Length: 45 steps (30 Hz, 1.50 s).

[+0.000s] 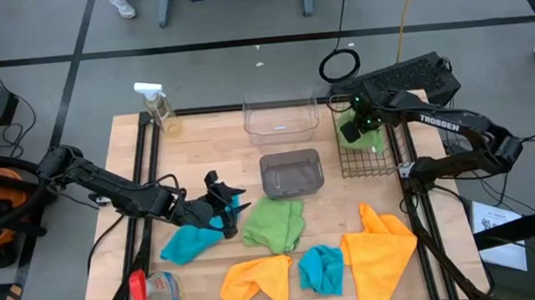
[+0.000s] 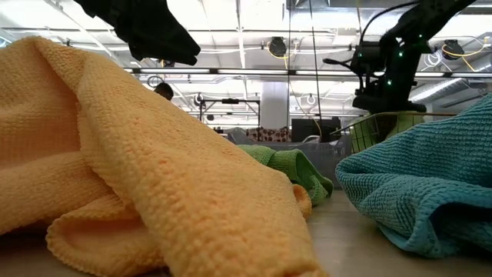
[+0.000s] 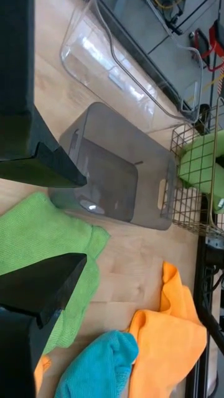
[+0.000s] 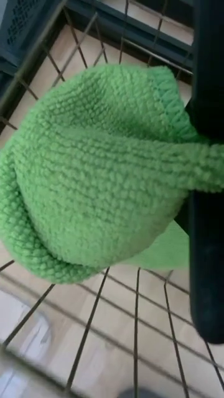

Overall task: Sort microfiber towel by color & place in baskets
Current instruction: Put the top green microfiber towel into the wire basket

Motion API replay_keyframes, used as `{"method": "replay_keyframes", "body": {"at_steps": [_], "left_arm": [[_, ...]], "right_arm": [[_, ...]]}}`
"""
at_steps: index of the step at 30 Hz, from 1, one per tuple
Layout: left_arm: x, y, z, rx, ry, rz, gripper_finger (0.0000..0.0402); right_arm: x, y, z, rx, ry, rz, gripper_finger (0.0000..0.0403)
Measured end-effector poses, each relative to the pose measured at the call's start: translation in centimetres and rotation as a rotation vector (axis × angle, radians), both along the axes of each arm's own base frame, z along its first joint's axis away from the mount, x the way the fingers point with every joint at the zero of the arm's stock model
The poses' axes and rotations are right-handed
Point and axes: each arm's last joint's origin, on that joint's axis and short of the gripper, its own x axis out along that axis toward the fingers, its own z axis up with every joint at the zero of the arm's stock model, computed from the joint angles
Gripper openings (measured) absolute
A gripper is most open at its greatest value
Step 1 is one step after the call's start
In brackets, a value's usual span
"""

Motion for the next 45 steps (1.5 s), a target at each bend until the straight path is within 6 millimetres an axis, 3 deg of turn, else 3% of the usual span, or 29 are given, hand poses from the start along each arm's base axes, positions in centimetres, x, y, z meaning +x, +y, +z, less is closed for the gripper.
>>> {"method": "replay_keyframes", "body": {"at_steps": [17, 29, 36, 45], "left_arm": [[0.0, 0.0, 0.0, -0.001, -0.001, -0.001, 0.019], [0.0, 0.0, 0.0, -0.003, 0.0, -0.004, 0.019], [0.0, 0.0, 0.0, -0.002, 0.002, -0.004, 0.019], [0.0, 0.0, 0.0, -0.001, 0.005, -0.004, 0.019]], "right_arm": [[-0.2, -0.7, -4.6, 0.012, -0.002, 0.005, 0.0007], [0.4, -1.3, -6.7, 0.064, 0.062, 0.028, 0.004], [0.2, -1.1, -6.1, 0.051, 0.048, 0.023, 0.0078], [-0.8, 0.0, -3.8, 0.004, 0.007, 0.024, 0.0162]]}}
